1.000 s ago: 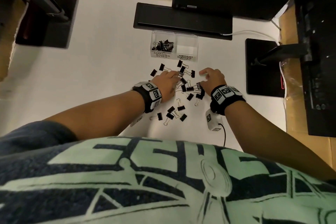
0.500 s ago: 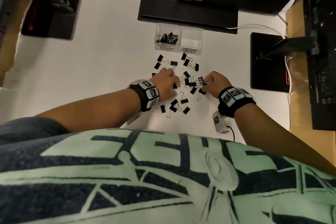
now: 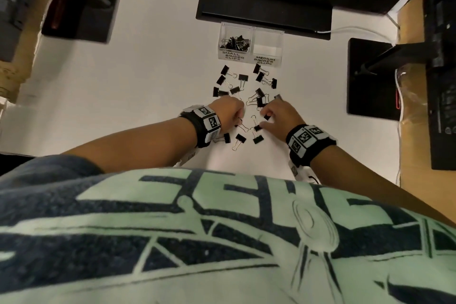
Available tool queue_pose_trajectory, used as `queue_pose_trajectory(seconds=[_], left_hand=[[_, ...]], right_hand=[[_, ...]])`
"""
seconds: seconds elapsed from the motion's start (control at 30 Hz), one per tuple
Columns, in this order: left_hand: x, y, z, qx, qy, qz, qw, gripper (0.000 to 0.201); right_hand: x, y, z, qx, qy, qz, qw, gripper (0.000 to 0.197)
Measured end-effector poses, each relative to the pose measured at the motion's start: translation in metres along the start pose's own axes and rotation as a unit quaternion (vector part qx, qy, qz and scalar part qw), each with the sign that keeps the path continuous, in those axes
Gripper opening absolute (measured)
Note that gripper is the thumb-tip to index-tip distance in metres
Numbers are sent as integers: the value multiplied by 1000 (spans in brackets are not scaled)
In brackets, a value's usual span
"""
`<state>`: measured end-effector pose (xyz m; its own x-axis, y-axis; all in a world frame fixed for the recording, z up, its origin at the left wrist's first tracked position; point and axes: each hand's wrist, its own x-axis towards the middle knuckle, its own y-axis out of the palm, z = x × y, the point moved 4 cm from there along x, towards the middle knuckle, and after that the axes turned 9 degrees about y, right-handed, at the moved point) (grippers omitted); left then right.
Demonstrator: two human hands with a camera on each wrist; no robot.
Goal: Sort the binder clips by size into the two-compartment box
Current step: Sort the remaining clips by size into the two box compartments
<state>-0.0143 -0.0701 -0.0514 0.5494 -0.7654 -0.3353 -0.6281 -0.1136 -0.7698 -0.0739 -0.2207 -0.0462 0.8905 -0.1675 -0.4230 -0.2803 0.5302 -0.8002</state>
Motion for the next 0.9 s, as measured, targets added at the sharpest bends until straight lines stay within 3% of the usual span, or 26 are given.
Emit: queue_pose_trajectory(seconds=[0.17,0.3,0.47,0.53,0.63,0.73,0.8,0.83,0.9], left_hand=[[-8,-10,-1,-12,-1,-32,999,10],[-14,-29,5,-72,-10,-102,992,24],[-21,-50,15,-169,-92,-150,970,27],[-25,-50,19,-219,-116,-154,957,30],[-29,-43,23,-244,-128,-131,952,36],[-34,-33,20,-197,-121,-83,969,26],[-39,-22,14,-136,-108,-18,985,20],[-42,-17,11,-87,-89,22,992,21],[-44,-4,8,7,-30,85,996,35]], right_hand=[[-15,15,11,-3,-8,42,999,29],[-26,27,13,-58,-5,57,997,20],[-28,27,17,-29,-6,57,998,23],[-25,22,18,30,10,43,999,23],[-19,10,15,210,106,7,972,18],[-13,8,16,366,191,73,908,20],[-12,11,19,420,212,120,874,14],[-12,12,22,416,209,131,875,11],[-13,15,26,329,166,134,920,8]])
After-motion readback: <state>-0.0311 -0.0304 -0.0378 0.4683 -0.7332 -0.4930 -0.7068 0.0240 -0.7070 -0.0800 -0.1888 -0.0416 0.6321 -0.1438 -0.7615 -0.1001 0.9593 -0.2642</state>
